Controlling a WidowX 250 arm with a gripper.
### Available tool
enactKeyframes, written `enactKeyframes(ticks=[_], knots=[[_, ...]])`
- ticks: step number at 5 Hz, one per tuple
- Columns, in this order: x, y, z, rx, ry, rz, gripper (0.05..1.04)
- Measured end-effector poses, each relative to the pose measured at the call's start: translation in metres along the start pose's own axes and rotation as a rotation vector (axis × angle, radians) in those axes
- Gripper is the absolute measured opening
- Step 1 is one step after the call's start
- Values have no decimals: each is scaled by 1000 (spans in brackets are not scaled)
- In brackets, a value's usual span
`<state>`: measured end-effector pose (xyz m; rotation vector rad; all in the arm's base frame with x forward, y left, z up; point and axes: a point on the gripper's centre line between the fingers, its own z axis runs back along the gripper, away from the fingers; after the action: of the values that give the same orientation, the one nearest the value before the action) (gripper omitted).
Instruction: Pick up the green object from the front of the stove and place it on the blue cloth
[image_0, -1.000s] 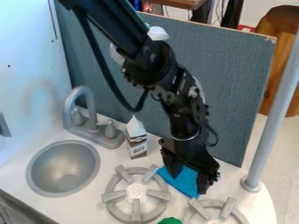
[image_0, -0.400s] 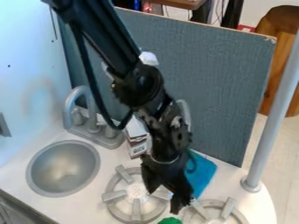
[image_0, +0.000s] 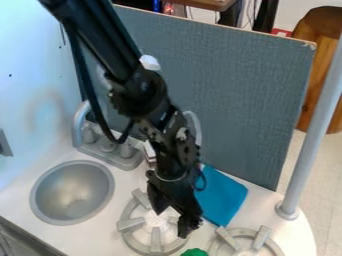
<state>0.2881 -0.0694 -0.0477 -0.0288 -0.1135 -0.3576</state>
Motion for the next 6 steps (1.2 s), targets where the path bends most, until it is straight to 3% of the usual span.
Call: enactKeyframes(ticks=[2, 4, 6], knots=[[-8, 0, -21, -6, 47, -66, 1009], [-15, -18, -32, 49, 0, -150, 1009], [-13, -16, -41, 63, -28, -142, 1009]])
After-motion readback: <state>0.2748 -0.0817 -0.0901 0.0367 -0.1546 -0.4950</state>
